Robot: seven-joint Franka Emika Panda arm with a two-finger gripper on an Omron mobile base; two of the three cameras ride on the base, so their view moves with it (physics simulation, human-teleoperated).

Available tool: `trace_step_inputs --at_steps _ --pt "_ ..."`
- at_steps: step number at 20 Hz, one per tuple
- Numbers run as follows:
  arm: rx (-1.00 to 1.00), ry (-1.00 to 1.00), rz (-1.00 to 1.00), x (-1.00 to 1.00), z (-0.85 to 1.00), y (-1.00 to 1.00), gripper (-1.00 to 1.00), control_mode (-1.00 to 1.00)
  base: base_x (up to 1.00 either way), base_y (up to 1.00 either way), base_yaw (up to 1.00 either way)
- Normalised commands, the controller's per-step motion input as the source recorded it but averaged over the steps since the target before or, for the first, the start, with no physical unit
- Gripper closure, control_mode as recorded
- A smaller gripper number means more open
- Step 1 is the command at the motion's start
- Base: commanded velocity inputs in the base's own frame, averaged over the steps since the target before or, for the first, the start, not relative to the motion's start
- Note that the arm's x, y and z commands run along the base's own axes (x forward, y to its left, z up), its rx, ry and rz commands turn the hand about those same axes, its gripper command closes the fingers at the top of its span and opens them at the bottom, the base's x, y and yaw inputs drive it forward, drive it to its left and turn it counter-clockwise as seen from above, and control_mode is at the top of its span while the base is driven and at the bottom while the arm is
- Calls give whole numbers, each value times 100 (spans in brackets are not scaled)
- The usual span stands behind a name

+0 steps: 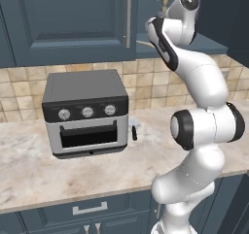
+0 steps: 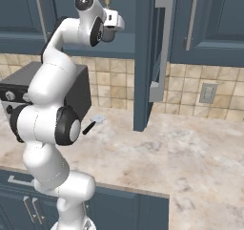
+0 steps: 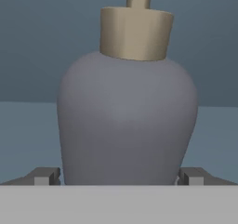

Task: Pick the dish brush and soap dispenser from the cabinet and place them on the counter.

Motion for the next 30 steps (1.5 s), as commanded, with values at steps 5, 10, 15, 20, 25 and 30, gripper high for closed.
trace_step_inputs --at_steps 5,10,15,20,25,30 --pt "0 0 0 20 0 0 -100 -100 0 0 0" --pt "0 0 0 1 0 0 100 -100 0 0 0" --pt "0 0 0 0 0 0 100 -100 0 0 0" --pt "0 0 0 0 0 0 100 -100 0 0 0" --pt "0 -9 0 -16 18 0 100 -100 0 0 0" --pt "0 -9 0 -10 27 0 100 -100 0 0 0"
